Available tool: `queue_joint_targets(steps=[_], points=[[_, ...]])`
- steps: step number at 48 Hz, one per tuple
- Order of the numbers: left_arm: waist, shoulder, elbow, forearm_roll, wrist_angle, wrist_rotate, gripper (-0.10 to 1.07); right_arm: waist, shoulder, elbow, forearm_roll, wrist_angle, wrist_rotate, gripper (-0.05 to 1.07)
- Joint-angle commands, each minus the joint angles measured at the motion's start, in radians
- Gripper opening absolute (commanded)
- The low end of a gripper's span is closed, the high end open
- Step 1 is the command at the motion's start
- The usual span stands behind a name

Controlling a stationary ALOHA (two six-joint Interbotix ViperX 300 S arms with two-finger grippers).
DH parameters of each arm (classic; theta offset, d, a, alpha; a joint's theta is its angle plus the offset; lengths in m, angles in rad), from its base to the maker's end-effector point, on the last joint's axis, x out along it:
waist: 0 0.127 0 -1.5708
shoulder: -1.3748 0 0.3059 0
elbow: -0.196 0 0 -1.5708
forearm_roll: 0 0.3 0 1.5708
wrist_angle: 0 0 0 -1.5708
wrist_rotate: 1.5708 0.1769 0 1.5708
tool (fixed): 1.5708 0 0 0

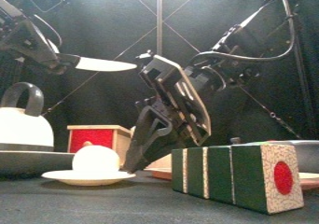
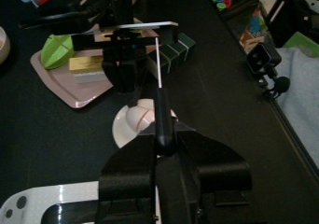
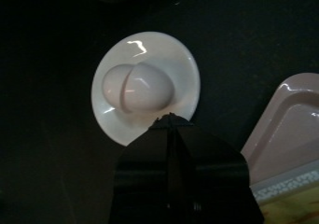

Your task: Reorient egg to cut

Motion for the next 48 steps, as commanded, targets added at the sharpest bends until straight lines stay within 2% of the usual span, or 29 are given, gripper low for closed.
queue_joint_targets(steps=[1, 48], points=[[-0.002, -0.003, -0.011, 0.002, -0.005, 0.002, 0.48, -0.012, -0.023, -0.025, -0.002, 0.0, -0.002, 0.15], [-0.002, 0.003, -0.005, -0.003, -0.005, 0.0, 0.48, -0.008, -0.032, -0.038, -0.002, -0.005, -0.005, 0.15]])
